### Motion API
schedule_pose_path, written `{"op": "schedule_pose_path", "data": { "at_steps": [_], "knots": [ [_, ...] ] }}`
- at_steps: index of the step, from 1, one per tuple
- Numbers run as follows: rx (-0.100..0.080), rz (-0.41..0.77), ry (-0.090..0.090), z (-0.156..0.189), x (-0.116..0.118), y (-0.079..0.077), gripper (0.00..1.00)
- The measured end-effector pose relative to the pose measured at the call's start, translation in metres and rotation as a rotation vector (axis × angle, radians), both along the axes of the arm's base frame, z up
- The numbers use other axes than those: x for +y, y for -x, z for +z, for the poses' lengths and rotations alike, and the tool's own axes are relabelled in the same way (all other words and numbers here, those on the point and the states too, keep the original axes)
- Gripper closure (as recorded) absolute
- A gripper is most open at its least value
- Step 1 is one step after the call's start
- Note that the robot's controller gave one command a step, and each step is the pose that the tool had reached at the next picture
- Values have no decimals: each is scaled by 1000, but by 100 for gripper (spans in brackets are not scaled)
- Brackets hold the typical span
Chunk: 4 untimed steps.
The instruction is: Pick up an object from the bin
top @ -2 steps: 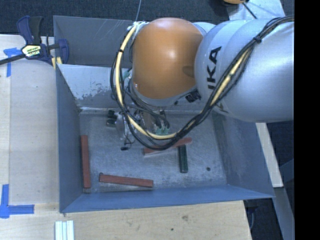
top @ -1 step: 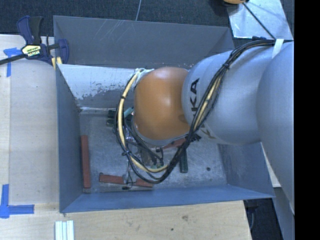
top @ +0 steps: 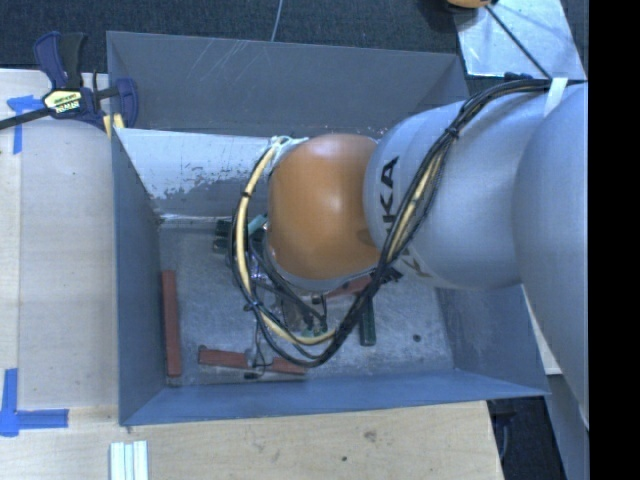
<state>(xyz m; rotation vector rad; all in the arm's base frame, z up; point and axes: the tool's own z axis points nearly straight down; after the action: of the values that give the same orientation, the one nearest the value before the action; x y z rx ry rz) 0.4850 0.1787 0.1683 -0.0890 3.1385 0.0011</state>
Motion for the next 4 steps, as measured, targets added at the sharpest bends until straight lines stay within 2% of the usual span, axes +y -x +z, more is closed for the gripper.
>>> {"op": "schedule_pose_path", "data": {
  "at_steps": [1, 2, 3, 4],
  "knots": [
    [-5, -74, -2, -42, -2, -5, 0],
    [3, -231, -2, -96, -14, -17, 100],
    [3, -231, -2, -96, -14, -17, 100],
    [6, -225, 2, -45, -11, -22, 100]
  ]
}}
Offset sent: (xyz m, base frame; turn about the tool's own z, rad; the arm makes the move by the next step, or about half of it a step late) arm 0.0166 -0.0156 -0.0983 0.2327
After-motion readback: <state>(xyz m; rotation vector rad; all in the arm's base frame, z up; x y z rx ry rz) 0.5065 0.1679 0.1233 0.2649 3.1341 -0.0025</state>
